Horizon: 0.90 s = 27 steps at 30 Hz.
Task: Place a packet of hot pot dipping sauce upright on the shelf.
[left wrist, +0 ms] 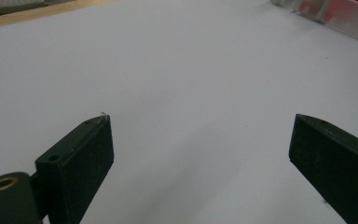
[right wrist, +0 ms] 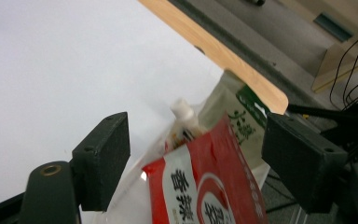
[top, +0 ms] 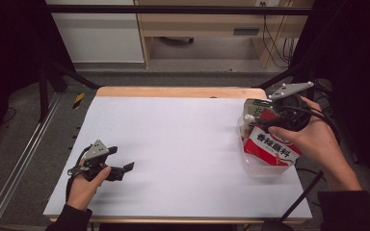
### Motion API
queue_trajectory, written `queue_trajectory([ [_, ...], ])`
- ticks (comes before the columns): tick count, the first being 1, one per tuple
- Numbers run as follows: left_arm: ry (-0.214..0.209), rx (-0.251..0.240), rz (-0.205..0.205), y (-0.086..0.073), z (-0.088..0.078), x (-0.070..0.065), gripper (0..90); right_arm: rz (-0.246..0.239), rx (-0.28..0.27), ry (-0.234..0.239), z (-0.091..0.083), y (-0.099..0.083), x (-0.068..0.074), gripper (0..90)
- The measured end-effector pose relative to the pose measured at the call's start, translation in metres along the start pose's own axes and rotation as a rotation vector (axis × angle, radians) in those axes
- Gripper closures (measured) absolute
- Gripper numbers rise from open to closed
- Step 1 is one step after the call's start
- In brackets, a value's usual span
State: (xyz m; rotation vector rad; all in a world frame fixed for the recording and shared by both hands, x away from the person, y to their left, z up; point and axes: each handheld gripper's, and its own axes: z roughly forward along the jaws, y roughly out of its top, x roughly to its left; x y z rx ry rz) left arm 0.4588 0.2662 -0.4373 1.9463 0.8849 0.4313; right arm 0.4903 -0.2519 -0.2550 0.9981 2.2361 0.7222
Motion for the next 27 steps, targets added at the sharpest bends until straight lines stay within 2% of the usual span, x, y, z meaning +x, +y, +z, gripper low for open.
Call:
queue_trajectory([
  [5,0.002,-0.001,0.000,0.000,0.000,0.000,6.5,-0.007,-0.030,-0.004,0.001,0.016,0.011,20.8],
  [11,0.000,-0.002,-0.003,0.000,-0.001,0.001,6.5,0.009,-0.063,-0.005,0.003,0.030,0.024,18.5],
  [21,0.002,-0.005,-0.003,0.000,-0.002,0.002,6.5,0.014,-0.121,0.007,0.008,0.047,0.048,17.9],
  [27,0.002,-0.005,-0.003,0.000,-0.002,0.002,6.5,0.022,-0.154,0.015,0.017,0.053,0.062,17.7],
])
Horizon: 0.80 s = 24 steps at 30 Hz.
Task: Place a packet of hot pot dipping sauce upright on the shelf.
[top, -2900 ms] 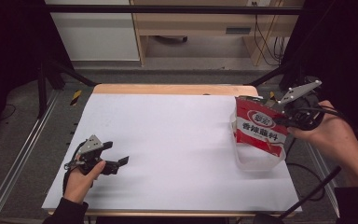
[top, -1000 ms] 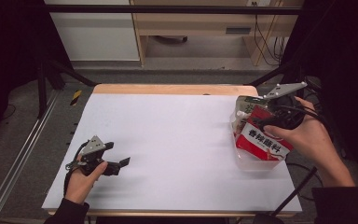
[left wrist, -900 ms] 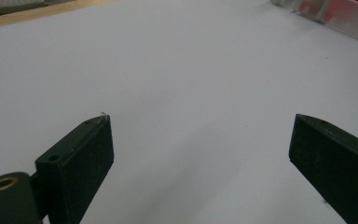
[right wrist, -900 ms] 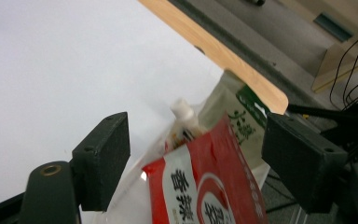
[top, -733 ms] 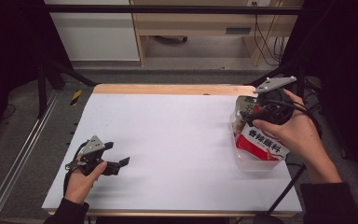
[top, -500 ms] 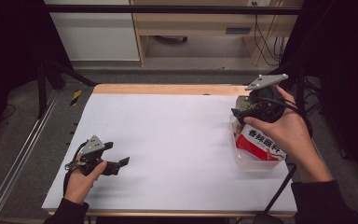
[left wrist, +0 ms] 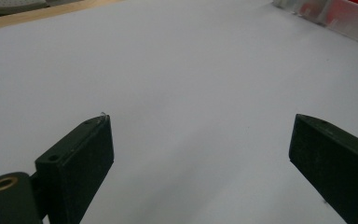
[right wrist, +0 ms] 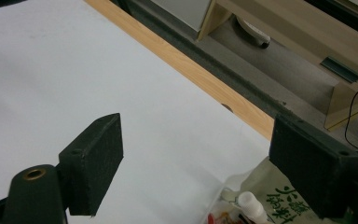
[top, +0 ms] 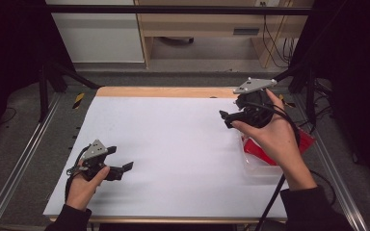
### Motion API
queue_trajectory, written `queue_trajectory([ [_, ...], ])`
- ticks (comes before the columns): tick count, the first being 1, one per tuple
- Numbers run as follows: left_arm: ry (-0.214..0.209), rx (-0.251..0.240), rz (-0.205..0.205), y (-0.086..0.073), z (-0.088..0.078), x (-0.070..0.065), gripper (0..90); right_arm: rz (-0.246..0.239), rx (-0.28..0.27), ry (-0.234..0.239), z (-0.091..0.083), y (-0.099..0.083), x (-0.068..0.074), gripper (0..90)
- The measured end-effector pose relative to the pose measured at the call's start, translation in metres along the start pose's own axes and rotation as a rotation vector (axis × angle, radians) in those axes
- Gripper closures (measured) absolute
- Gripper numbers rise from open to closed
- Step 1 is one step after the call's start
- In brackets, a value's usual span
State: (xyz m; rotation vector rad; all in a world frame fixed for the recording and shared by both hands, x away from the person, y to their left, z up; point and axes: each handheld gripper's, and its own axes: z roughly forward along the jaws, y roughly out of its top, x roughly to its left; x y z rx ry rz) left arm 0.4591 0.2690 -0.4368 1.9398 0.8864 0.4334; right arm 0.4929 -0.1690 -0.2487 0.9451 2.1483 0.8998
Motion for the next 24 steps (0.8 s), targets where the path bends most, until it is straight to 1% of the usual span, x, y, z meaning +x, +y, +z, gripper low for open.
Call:
queue_trajectory([
  [3,0.001,0.000,-0.002,0.000,0.000,0.000,6.4,0.024,-0.015,-0.005,0.005,0.001,0.004,16.9],
  [5,0.000,-0.001,-0.003,0.000,0.000,0.000,6.4,0.047,-0.045,-0.018,0.008,0.003,0.007,16.9],
  [6,0.000,-0.001,-0.003,0.000,0.000,0.000,6.3,0.063,-0.058,-0.015,0.009,0.004,0.008,16.5],
  [8,0.000,0.000,-0.004,0.000,0.000,0.001,6.3,0.078,-0.062,-0.012,0.011,0.005,0.010,15.0],
  [10,0.000,0.000,-0.005,0.000,0.000,0.001,6.3,0.081,-0.064,-0.016,0.014,0.007,0.013,14.3],
  [13,-0.001,-0.001,-0.010,-0.001,0.000,0.001,6.3,0.097,-0.068,-0.007,0.018,0.007,0.017,12.7],
  [17,0.000,-0.002,-0.012,-0.001,-0.001,0.001,6.2,0.102,-0.071,0.000,0.023,0.006,0.022,11.8],
  [19,-0.001,-0.002,-0.012,-0.001,-0.001,0.001,6.2,0.115,-0.077,0.004,0.025,0.004,0.024,11.9],
  [24,0.001,-0.001,-0.011,-0.001,-0.001,0.002,6.2,0.119,-0.077,0.013,0.032,-0.001,0.031,11.8],
])
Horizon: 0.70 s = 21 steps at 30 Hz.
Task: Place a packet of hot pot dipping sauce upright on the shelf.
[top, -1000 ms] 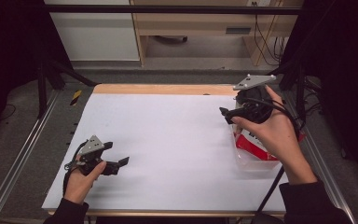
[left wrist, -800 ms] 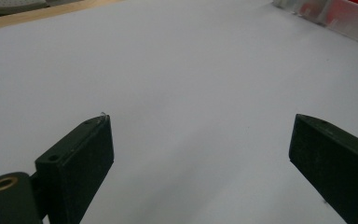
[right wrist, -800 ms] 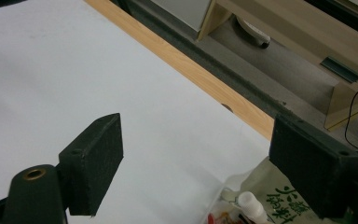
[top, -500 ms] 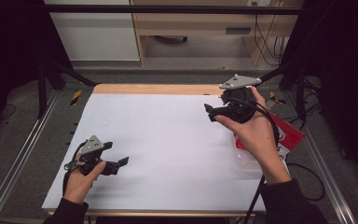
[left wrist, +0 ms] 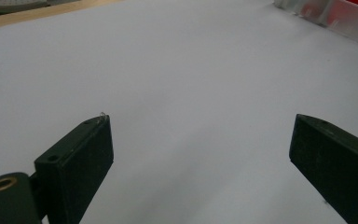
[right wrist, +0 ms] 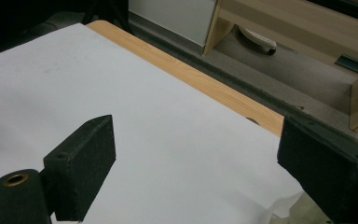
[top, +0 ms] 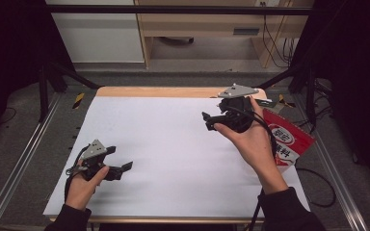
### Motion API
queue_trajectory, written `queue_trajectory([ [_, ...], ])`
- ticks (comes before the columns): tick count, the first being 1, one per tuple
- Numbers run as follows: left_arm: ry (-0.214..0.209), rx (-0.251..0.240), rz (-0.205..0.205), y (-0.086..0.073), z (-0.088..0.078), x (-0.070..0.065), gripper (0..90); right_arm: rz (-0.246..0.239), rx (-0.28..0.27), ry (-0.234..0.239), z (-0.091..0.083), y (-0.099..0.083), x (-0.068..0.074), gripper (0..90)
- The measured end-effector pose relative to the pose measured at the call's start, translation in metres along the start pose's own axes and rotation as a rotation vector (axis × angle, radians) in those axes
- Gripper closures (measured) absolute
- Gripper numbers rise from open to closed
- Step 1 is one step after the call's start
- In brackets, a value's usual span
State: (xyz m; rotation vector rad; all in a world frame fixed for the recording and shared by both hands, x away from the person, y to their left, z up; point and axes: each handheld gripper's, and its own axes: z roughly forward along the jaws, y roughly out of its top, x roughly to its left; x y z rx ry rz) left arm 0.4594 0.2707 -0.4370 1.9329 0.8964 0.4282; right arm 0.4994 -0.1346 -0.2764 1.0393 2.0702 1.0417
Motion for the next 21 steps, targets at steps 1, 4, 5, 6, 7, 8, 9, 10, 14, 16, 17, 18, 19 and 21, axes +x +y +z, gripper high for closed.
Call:
queue_trajectory([
  [1,0.000,0.000,-0.001,0.000,0.000,0.000,6.2,0.000,0.000,0.000,0.002,-0.002,0.002,11.7],
  [4,0.000,0.000,-0.001,0.000,0.000,0.000,6.2,-0.002,0.005,0.004,0.006,-0.007,0.005,11.5],
  [5,-0.001,0.000,-0.001,0.000,0.000,0.000,6.2,0.000,0.007,0.005,0.007,-0.009,0.006,11.4],
  [6,-0.001,0.000,0.000,0.000,0.000,0.000,6.2,0.000,0.006,0.009,0.007,-0.011,0.007,11.5],
  [7,-0.001,0.000,-0.001,0.000,0.000,0.000,6.2,0.001,0.006,0.009,0.008,-0.012,0.008,11.5],
  [8,-0.001,0.000,-0.001,0.000,0.000,0.000,6.2,0.002,0.006,0.014,0.009,-0.014,0.009,11.5],
  [9,-0.001,0.000,-0.001,0.000,0.000,0.000,6.2,0.009,0.009,0.015,0.009,-0.015,0.009,11.5],
  [10,-0.001,0.000,-0.001,0.000,0.000,0.000,6.2,0.009,0.008,0.013,0.010,-0.017,0.010,11.5],
  [14,-0.001,0.000,-0.002,0.000,0.000,0.000,6.2,0.015,0.011,0.024,0.013,-0.026,0.014,10.9],
  [16,-0.001,0.000,-0.002,0.000,0.000,0.000,6.2,0.022,0.012,0.024,0.015,-0.030,0.016,10.8],
  [17,-0.001,0.000,-0.002,0.000,0.000,0.000,6.2,0.027,0.012,0.025,0.015,-0.033,0.018,10.8],
  [18,-0.002,0.001,-0.002,0.000,0.000,0.000,6.2,0.025,0.012,0.027,0.016,-0.035,0.019,10.8],
  [19,-0.002,0.001,-0.001,0.000,0.000,0.000,6.2,0.029,0.016,0.029,0.018,-0.038,0.020,10.8],
  [21,-0.002,0.002,0.002,0.000,0.001,0.000,6.2,0.031,0.018,0.034,0.020,-0.044,0.023,10.6],
])
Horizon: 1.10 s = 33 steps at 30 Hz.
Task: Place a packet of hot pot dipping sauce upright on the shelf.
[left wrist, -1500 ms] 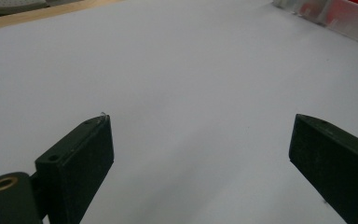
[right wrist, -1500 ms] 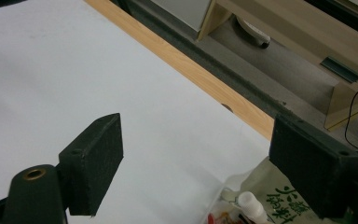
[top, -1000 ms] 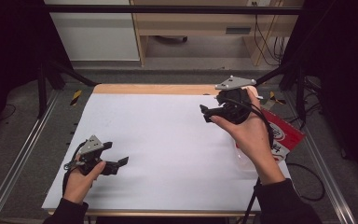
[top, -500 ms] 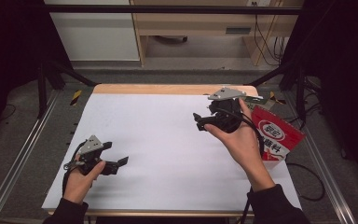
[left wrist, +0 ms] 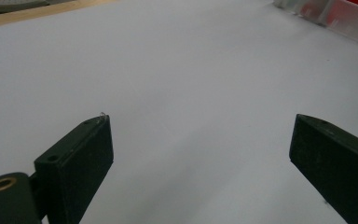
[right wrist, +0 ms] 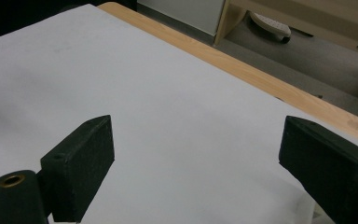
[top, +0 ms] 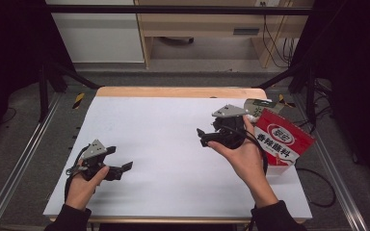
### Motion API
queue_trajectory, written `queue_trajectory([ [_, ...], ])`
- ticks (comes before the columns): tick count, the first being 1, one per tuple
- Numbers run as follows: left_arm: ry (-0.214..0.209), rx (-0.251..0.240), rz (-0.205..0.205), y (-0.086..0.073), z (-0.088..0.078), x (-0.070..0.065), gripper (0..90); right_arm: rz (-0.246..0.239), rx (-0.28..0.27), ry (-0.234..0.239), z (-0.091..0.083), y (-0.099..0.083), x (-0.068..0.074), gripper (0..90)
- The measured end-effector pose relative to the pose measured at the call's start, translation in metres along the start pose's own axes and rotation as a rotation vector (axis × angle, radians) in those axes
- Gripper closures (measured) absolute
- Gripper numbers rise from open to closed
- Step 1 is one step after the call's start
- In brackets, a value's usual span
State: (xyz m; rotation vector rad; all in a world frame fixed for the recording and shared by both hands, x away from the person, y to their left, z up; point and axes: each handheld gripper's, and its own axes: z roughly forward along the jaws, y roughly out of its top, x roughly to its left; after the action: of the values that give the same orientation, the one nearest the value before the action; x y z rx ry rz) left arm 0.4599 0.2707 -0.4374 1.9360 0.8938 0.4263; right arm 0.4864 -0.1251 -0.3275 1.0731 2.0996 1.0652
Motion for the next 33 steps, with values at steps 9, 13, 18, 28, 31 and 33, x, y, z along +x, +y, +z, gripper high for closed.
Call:
queue_trajectory([
  [9,-0.001,-0.001,-0.001,0.000,0.000,0.000,6.2,0.018,0.043,0.024,0.016,-0.024,0.010,9.8],
  [13,-0.001,-0.001,-0.003,0.000,0.000,0.000,6.2,0.027,0.059,0.035,0.022,-0.033,0.013,9.8],
  [18,-0.001,-0.001,-0.002,0.000,0.000,0.000,6.2,0.034,0.080,0.043,0.029,-0.045,0.016,9.7],
  [28,0.000,0.002,-0.005,-0.001,0.000,0.001,6.0,0.057,0.117,0.051,0.043,-0.069,0.018,8.9],
  [31,0.002,0.003,-0.005,-0.001,0.000,0.001,5.8,0.062,0.123,0.057,0.047,-0.076,0.020,8.6],
  [33,0.005,0.005,-0.005,-0.001,0.001,0.001,5.5,0.057,0.130,0.057,0.050,-0.080,0.021,8.0],
])
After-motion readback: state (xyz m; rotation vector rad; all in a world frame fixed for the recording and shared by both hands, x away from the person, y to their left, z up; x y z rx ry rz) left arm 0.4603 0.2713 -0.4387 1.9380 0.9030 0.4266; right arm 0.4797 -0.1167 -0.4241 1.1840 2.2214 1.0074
